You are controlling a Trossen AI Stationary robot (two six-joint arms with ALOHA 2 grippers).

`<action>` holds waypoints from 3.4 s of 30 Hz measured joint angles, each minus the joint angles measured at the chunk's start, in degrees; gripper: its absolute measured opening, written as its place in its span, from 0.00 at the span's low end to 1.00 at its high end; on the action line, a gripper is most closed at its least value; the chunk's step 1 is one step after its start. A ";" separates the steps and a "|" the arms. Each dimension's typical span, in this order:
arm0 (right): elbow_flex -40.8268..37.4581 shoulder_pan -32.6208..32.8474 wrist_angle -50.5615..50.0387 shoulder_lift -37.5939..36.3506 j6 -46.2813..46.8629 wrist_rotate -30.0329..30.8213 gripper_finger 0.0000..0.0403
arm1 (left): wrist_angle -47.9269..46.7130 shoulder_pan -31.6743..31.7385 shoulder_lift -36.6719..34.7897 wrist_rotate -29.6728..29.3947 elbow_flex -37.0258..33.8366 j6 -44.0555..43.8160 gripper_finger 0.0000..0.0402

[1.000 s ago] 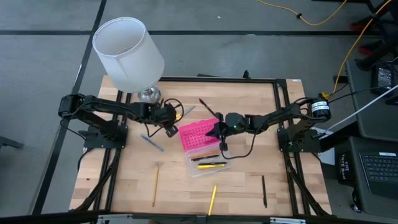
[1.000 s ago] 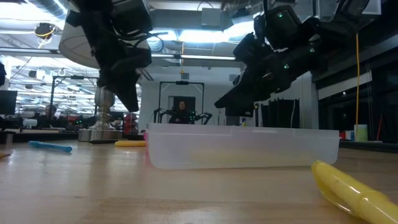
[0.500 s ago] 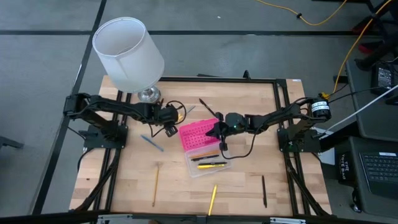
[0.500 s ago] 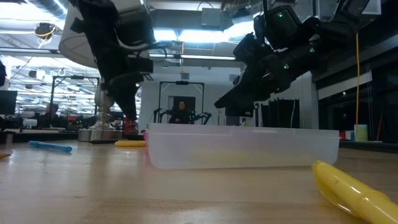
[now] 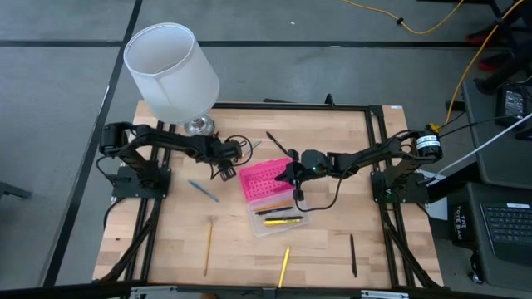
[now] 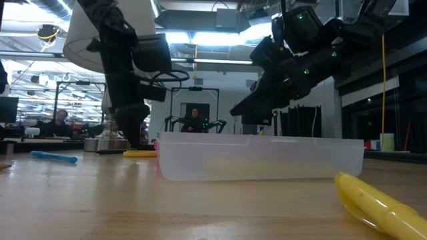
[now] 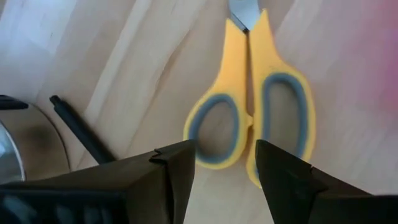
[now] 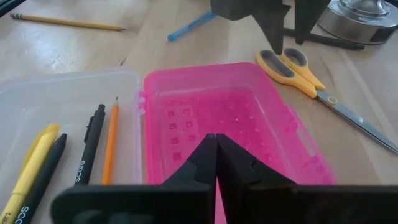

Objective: Pick & place school supplies into a supply box
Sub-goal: Put the yellow scissors into the pink supply box

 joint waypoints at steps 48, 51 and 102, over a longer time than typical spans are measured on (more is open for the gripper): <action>0.02 0.00 -1.05 0.07 3.07 0.02 0.03 | 2.84 9.18 5.31 16.41 0.26 18.66 0.37; 0.02 0.02 -1.03 0.07 3.07 0.02 0.03 | 3.05 9.18 5.22 16.38 0.20 19.16 0.35; 0.02 0.01 -1.01 0.07 3.04 0.00 0.03 | 4.49 -2.09 -15.70 13.15 -0.11 7.30 0.13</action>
